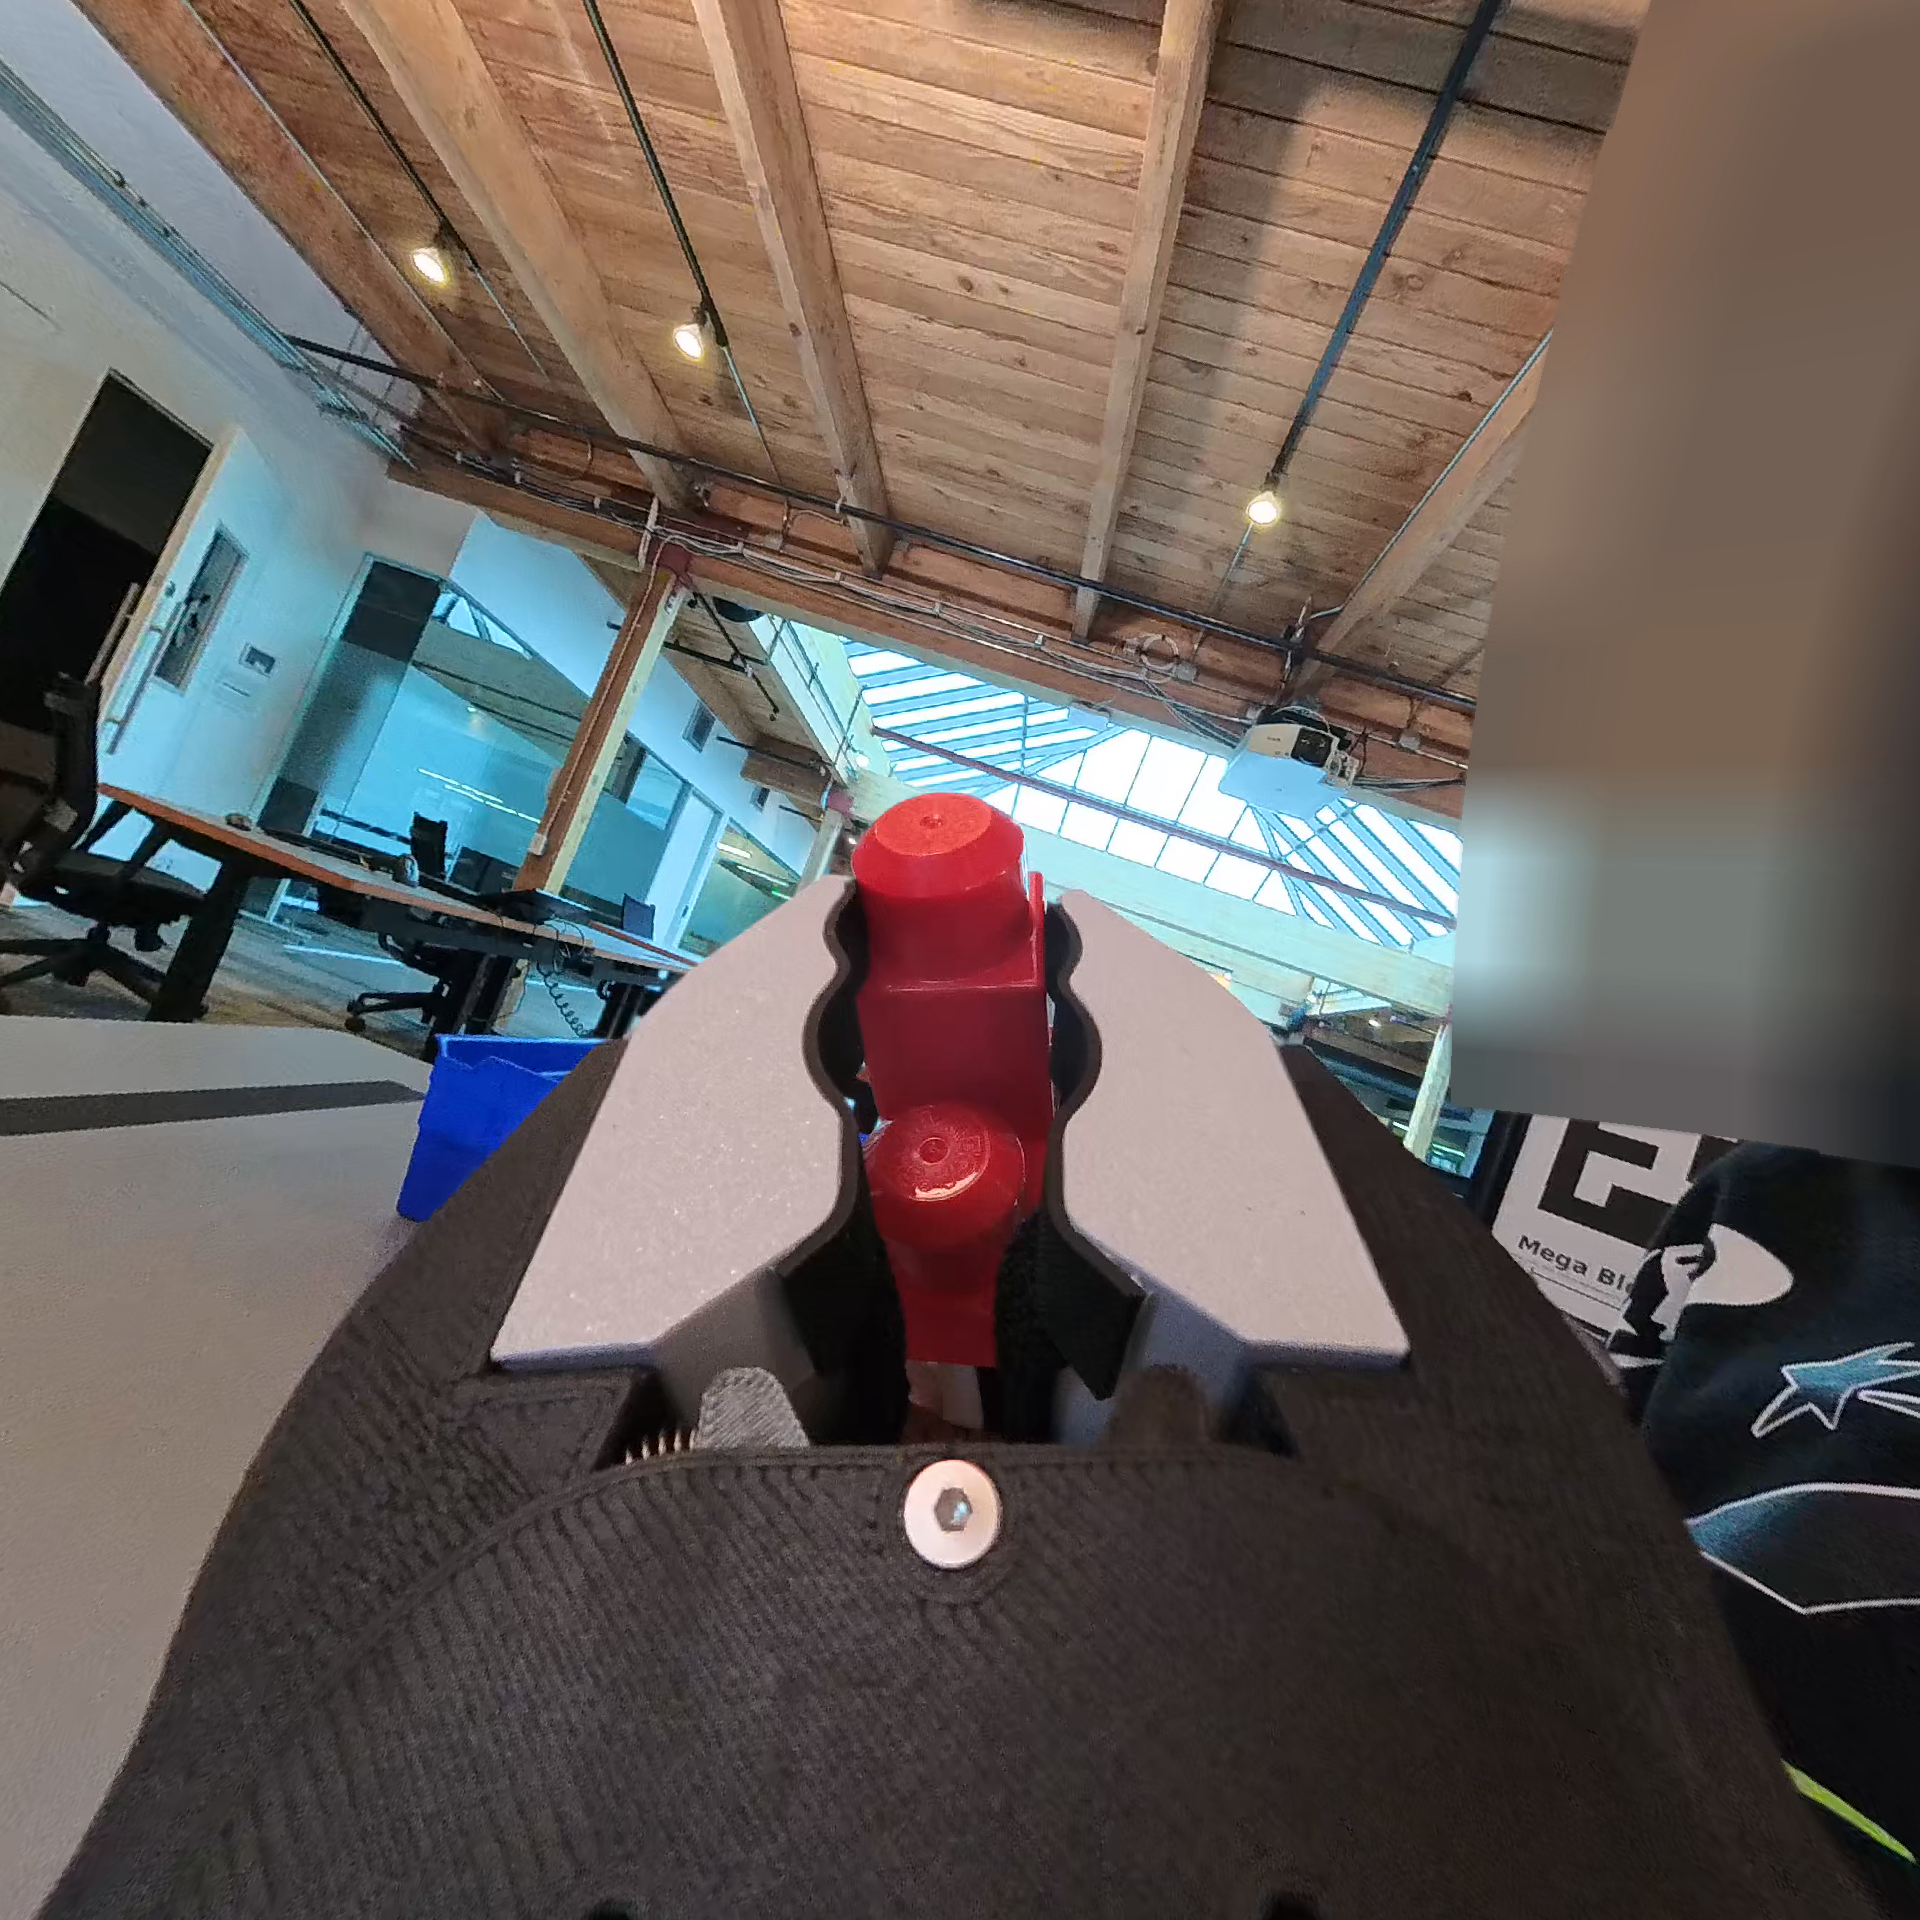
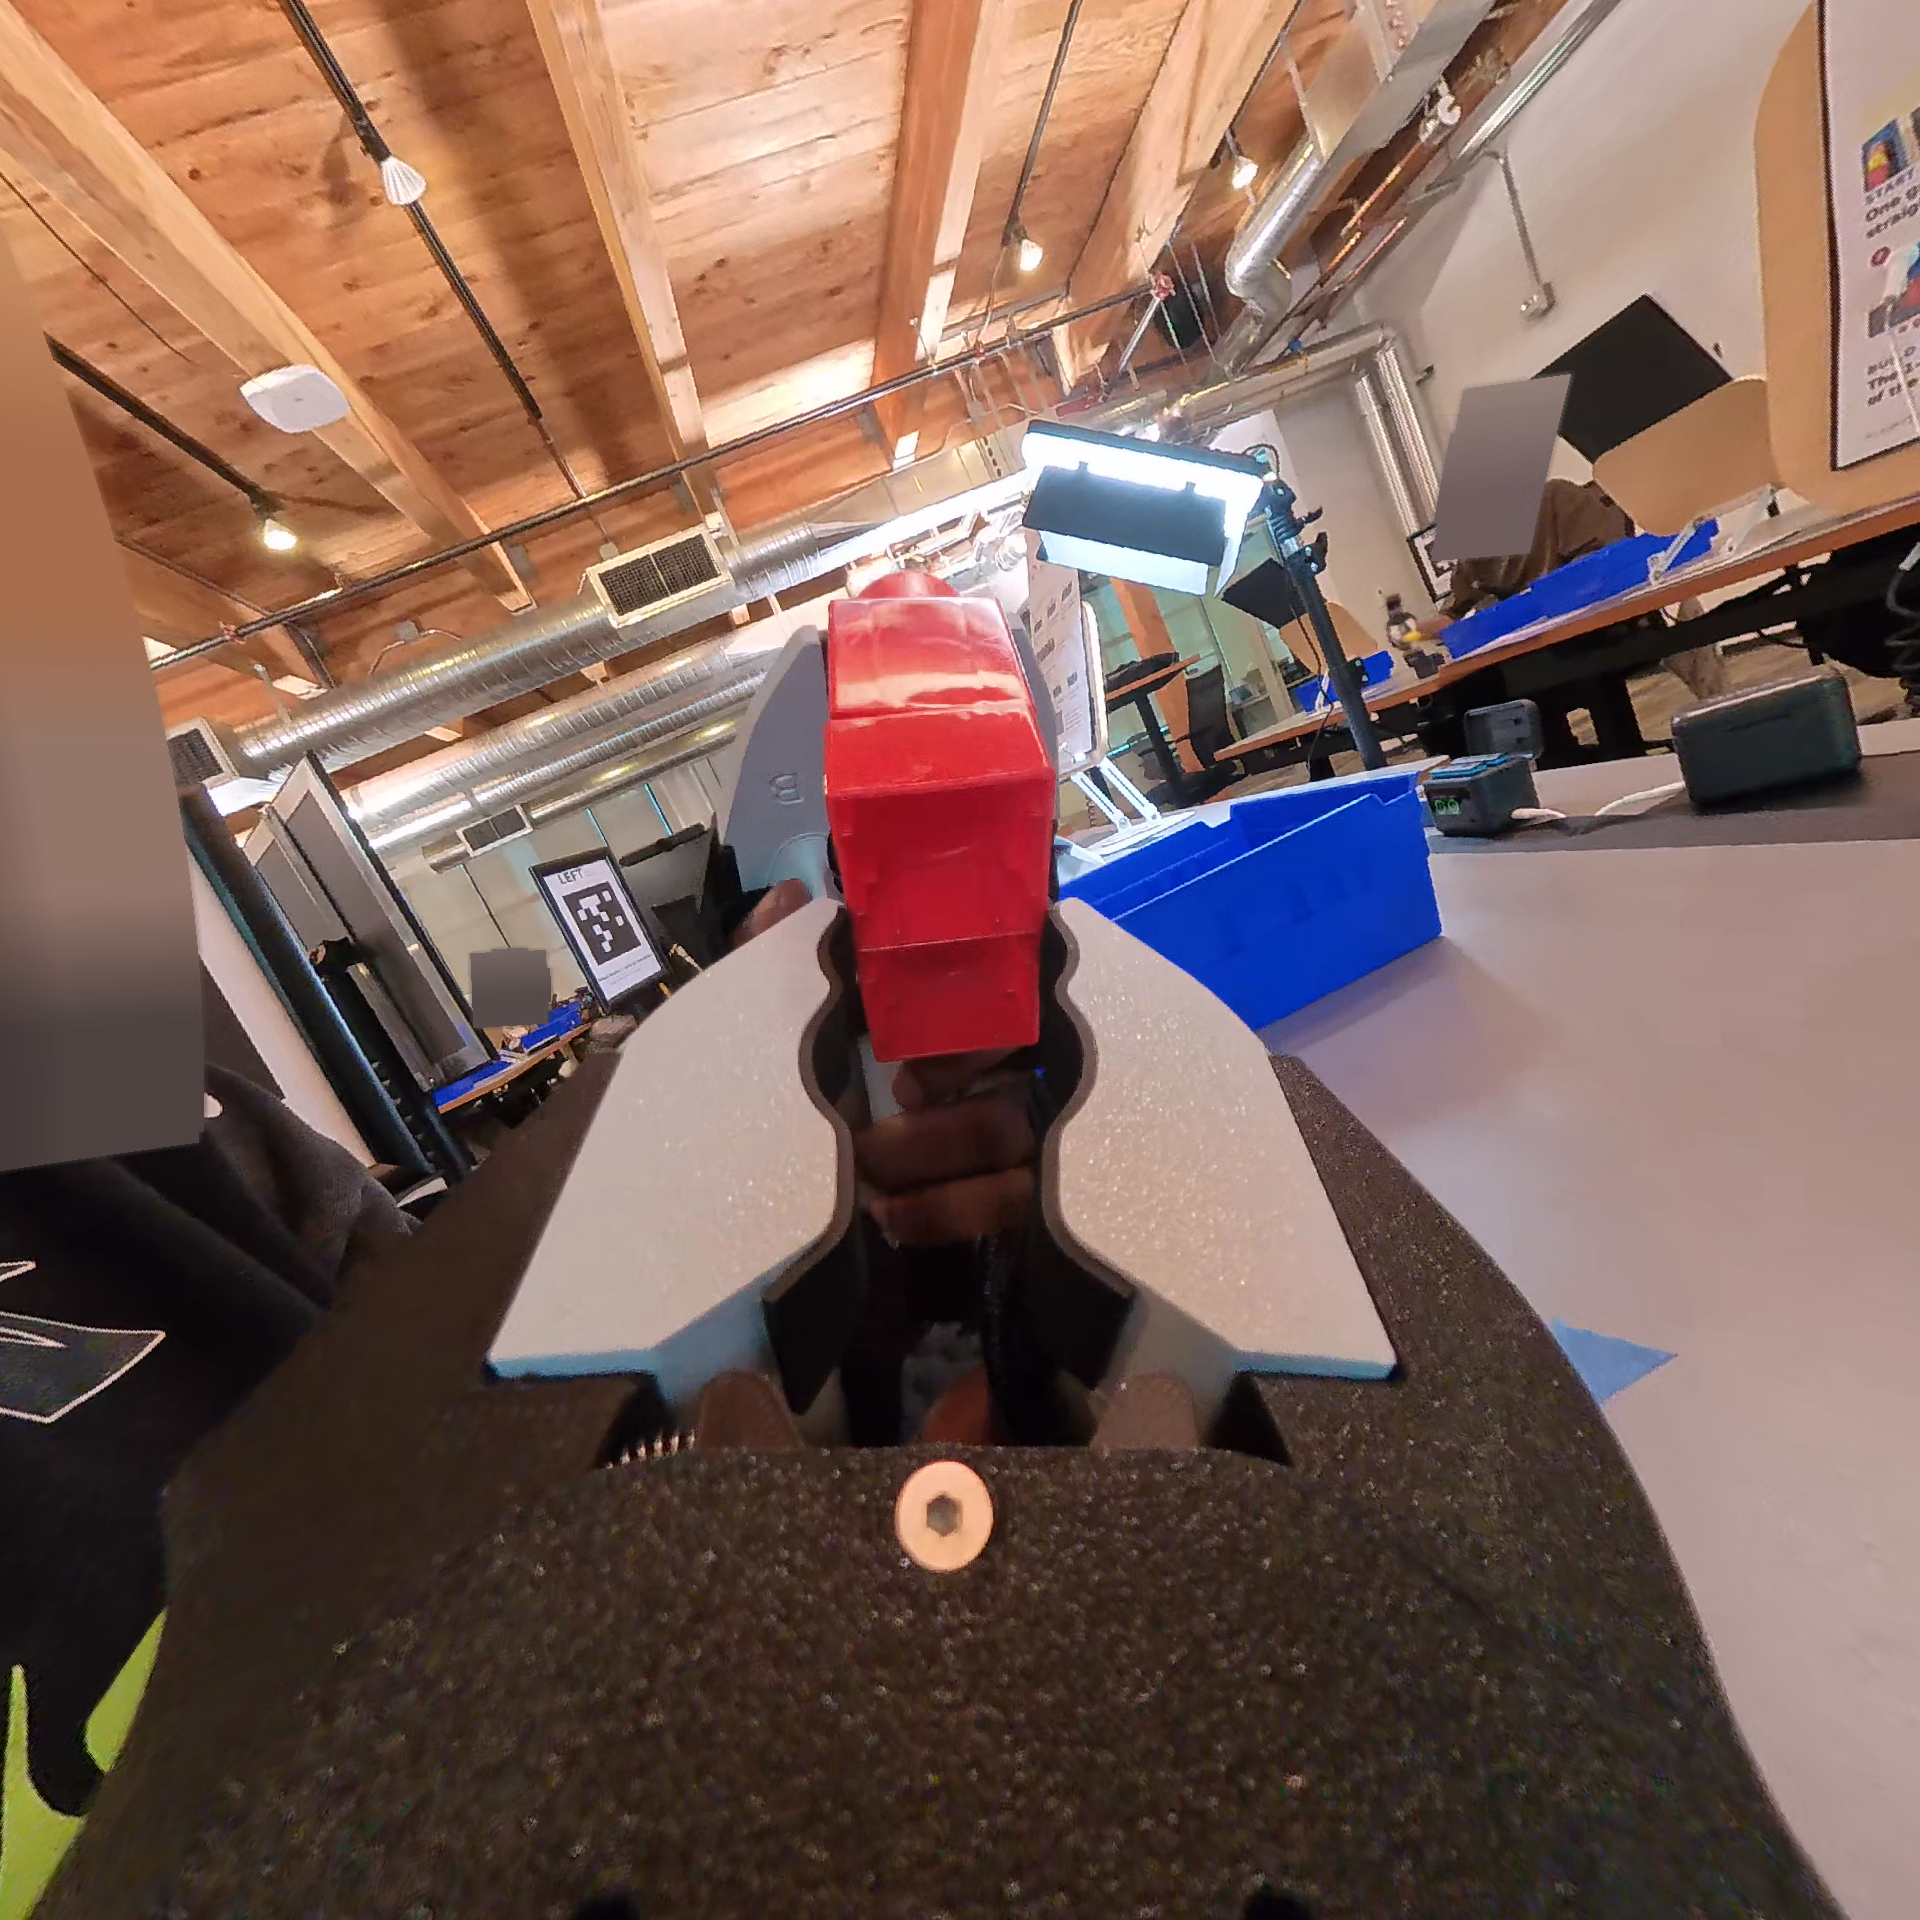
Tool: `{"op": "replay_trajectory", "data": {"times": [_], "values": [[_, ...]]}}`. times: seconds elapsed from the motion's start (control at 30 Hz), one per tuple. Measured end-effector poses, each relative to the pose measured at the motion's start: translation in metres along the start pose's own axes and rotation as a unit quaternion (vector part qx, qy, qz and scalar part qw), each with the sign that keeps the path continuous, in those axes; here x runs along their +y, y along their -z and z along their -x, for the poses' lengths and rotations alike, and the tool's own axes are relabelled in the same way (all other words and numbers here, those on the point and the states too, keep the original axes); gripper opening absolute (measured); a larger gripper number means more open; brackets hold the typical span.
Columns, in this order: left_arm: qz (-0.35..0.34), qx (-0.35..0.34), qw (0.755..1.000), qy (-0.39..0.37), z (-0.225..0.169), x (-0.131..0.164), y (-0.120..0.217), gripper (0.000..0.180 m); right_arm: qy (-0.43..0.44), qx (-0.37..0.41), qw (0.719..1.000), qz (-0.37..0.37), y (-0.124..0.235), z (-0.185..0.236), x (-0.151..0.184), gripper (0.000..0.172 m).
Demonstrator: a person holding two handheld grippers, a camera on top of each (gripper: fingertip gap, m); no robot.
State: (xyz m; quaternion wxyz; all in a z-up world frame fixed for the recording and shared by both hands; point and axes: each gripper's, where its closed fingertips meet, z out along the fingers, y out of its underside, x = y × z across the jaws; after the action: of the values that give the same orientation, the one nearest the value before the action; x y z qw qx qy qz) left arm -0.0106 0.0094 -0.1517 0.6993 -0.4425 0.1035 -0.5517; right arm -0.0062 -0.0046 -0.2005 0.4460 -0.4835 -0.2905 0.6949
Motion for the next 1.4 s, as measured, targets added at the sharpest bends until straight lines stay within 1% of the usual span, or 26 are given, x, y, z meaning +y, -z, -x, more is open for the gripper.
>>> {"op": "replay_trajectory", "data": {"times": [0.13,0.2,0.27,0.53,0.83,0.9,0.93,0.97,1.0,1.03,1.07,1.13,1.23,1.3,1.4], "values": [[0.007,0.006,1.000,0.003,0.001,0.002,0.004,0.033,-0.004,0.001,1.000,0.010,0.000,-0.001,0.005,0.034],[0.020,0.014,1.000,0.001,0.000,0.003,0.006,0.035,-0.010,-0.003,1.000,0.018,-0.001,0.000,0.008,0.034],[0.031,0.019,0.999,0.001,-0.001,0.003,0.007,0.033,-0.020,-0.008,0.999,0.024,-0.002,0.002,0.010,0.034],[0.046,-0.003,0.999,0.018,0.005,0.007,0.010,0.033,-0.024,-0.002,0.999,0.032,-0.001,-0.002,0.016,0.034],[0.059,-0.014,0.998,0.021,0.008,0.011,0.009,0.033,-0.036,-0.003,0.999,0.028,0.001,-0.005,0.017,0.034],[0.061,-0.020,0.998,0.010,0.008,0.009,0.008,0.034,-0.046,-0.008,0.999,0.018,0.000,-0.005,0.016,0.034],[0.065,-0.017,0.998,-0.007,0.007,0.007,0.008,0.034,-0.053,-0.016,0.998,0.007,0.000,-0.004,0.013,0.035],[0.070,-0.011,0.997,-0.022,0.005,0.004,0.009,0.047,-0.068,-0.030,0.997,-0.011,-0.001,-0.001,0.008,0.035],[0.070,-0.017,0.997,-0.026,0.006,-0.001,0.009,0.070,-0.087,-0.044,0.995,-0.033,0.001,0.001,0.002,0.035],[0.069,-0.017,0.997,-0.022,0.006,-0.007,0.010,0.084,-0.101,-0.052,0.992,-0.051,0.002,0.000,-0.004,0.035],[0.074,-0.012,0.997,-0.017,0.003,-0.009,0.010,0.084,-0.112,-0.053,0.990,-0.065,0.005,-0.002,-0.007,0.035],[0.106,-0.021,0.994,-0.011,0.001,0.001,0.011,0.078,-0.136,-0.060,0.984,-0.098,0.010,-0.006,-0.014,0.034],[0.172,-0.026,0.985,-0.010,-0.002,0.038,0.009,0.072,-0.162,-0.072,0.973,-0.145,0.017,-0.008,-0.024,0.034],[0.183,-0.012,0.983,0.000,-0.007,0.050,0.005,0.065,-0.159,-0.074,0.972,-0.156,0.018,-0.007,-0.027,0.034],[0.180,-0.006,0.984,0.001,-0.008,0.053,0.004,0.054,-0.149,-0.073,0.973,-0.159,0.020,-0.004,-0.028,0.034]]}}
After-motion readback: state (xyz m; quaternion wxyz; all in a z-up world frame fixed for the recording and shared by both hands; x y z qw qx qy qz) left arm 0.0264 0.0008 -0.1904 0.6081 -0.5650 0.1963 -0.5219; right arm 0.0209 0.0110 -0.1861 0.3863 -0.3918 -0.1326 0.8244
